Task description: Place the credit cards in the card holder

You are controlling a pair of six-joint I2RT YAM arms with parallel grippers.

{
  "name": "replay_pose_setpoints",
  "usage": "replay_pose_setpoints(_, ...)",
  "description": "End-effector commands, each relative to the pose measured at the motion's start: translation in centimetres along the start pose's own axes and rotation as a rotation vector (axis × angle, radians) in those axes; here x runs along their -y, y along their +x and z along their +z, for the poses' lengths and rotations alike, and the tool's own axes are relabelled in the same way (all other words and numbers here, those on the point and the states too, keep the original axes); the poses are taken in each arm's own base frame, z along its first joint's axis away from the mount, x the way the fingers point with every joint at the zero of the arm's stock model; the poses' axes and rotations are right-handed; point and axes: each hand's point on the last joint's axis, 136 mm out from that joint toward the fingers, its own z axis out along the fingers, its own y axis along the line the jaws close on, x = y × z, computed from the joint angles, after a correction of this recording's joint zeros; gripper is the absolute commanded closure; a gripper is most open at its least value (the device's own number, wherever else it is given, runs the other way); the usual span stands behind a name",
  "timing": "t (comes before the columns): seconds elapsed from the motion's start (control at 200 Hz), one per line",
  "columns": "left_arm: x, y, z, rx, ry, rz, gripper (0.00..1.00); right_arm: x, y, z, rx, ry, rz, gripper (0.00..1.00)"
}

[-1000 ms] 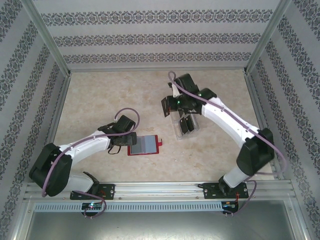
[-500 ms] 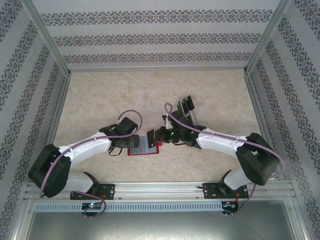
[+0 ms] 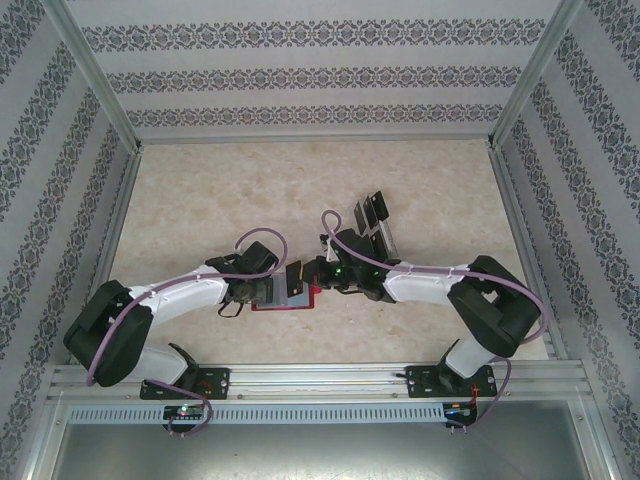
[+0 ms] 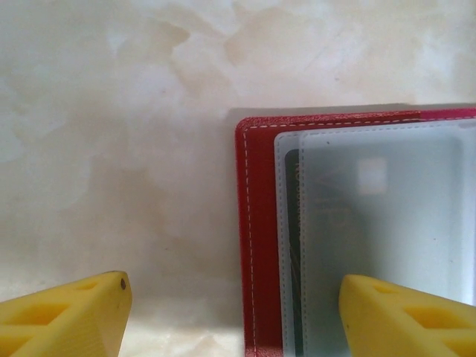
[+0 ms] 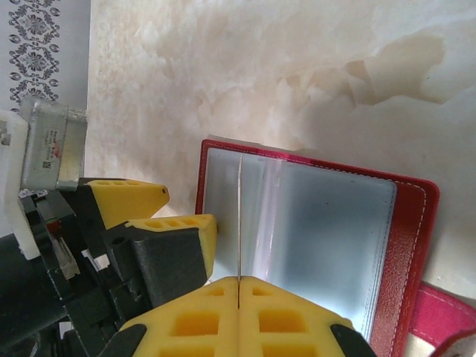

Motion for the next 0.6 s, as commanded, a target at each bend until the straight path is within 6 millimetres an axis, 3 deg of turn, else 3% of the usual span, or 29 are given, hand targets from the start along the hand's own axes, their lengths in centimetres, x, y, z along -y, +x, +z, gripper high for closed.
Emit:
replay_pose_setpoints(0.0,-1.7,1.7,0.3,-0.035,-0.079,-0.001,0.26,-0.4,0.2,0.7,0.007,-0.034,-0.004,1.00)
replay_pose_setpoints(0.595,-1.7,2.2,0.7,-0.049,-0.074,-0.005,0.27,1.5,1.5,2.9,0.014,-0.047,0.025,1.00)
